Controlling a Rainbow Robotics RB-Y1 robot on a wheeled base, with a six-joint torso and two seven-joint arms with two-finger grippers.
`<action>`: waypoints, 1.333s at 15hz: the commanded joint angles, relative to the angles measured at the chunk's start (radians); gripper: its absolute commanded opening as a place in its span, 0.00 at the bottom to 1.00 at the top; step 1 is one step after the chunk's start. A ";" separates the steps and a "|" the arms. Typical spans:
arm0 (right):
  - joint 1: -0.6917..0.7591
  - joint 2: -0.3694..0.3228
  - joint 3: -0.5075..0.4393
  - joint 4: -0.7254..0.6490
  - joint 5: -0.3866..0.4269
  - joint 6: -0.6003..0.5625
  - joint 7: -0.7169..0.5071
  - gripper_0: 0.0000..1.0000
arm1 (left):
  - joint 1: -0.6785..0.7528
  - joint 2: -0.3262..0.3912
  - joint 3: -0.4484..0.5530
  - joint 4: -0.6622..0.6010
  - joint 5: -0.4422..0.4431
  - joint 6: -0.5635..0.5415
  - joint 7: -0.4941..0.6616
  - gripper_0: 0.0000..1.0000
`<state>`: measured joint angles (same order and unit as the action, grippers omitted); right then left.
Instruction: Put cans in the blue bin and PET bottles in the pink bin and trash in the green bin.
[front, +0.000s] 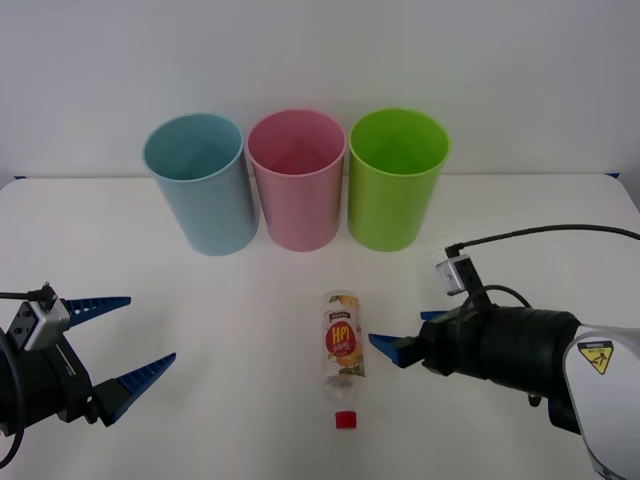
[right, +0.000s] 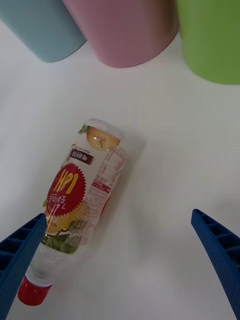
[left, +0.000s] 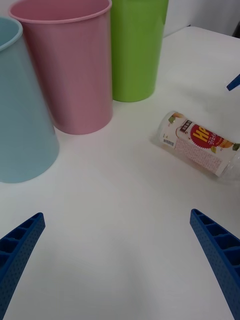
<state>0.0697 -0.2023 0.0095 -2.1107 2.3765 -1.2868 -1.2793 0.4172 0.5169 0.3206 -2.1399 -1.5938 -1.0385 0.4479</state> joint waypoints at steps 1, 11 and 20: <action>-0.031 0.049 0.023 0.037 0.067 -0.017 -0.003 1.00 | 0.000 0.000 0.000 0.000 0.000 0.000 0.000 1.00; -0.079 0.109 0.122 0.080 0.211 -0.046 -0.123 1.00 | 0.000 0.000 0.000 0.000 0.000 0.000 0.000 1.00; -0.143 0.212 0.141 0.225 0.331 -0.019 -0.121 1.00 | 0.000 0.000 0.000 0.000 0.000 0.000 0.000 1.00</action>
<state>-0.0703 0.0045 0.1464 -1.9035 2.7075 -1.3209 -1.4007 0.4172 0.5169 0.3206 -2.1399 -1.5938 -1.0385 0.4479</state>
